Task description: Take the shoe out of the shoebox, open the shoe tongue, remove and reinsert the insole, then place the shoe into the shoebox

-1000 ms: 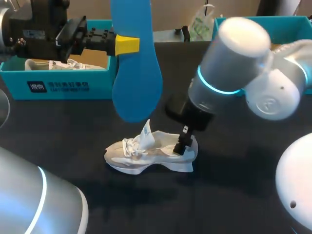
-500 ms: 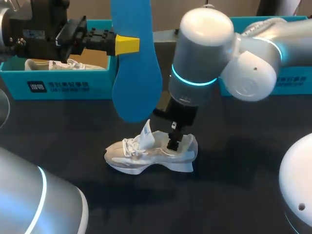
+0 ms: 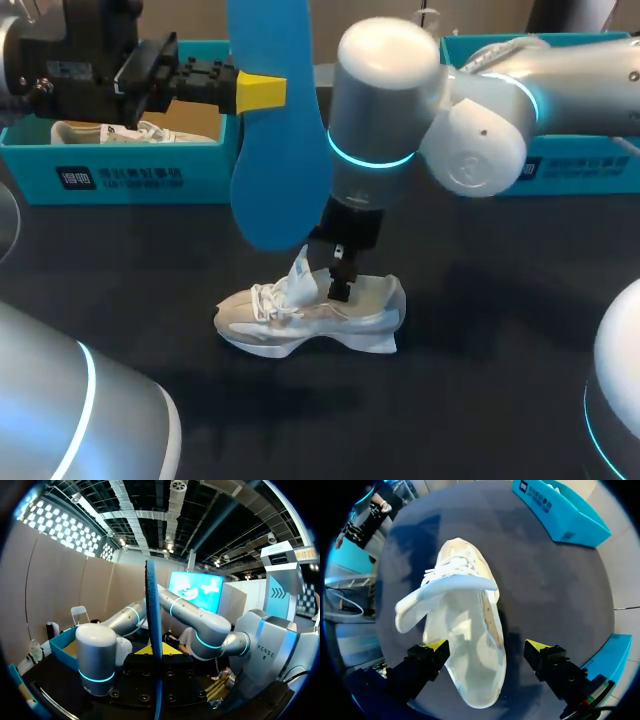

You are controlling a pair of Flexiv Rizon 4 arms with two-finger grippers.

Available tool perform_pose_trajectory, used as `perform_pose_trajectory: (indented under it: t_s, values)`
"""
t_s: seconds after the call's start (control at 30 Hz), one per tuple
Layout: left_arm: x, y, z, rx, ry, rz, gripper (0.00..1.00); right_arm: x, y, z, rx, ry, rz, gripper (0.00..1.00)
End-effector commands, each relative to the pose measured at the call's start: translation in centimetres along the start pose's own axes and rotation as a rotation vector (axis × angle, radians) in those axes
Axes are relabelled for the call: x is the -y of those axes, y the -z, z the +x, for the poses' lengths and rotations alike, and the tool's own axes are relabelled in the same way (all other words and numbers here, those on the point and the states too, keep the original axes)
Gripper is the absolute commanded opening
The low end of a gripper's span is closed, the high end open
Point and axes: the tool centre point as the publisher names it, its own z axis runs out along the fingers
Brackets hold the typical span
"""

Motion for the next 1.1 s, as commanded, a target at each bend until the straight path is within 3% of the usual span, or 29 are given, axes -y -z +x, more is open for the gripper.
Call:
perform_pose_trajectory:
  t_s: [0.03,0.73,0.77,0.87,1.0,1.07,1.1]
  values:
    - [0.1,-0.2,-0.2,-0.002,0.000,-0.002,0.00,-0.8,-2.0,-0.2,-0.007,-0.002,0.001,1.00]
    - [0.1,-0.2,-0.2,-0.002,0.000,-0.002,0.00,-0.3,-4.3,-0.3,-0.051,0.012,0.010,0.98]
    - [0.1,-0.2,-0.2,-0.002,0.000,-0.002,0.00,-0.2,-4.4,-0.4,-0.052,0.012,0.011,0.96]
    - [0.1,-0.2,-0.2,-0.002,0.000,-0.002,0.00,0.0,-4.5,-0.4,-0.059,0.013,0.014,0.77]
    - [0.1,-0.2,-0.2,-0.002,0.000,-0.002,0.00,0.0,-4.5,-0.5,-0.063,0.015,0.016,0.69]
    - [0.1,-0.2,-0.2,-0.002,0.000,-0.002,0.00,0.0,-4.5,-0.5,-0.066,0.018,0.018,0.51]
    - [0.1,-0.2,-0.2,-0.002,0.000,-0.002,0.00,0.0,-4.5,-0.5,-0.067,0.019,0.019,0.48]
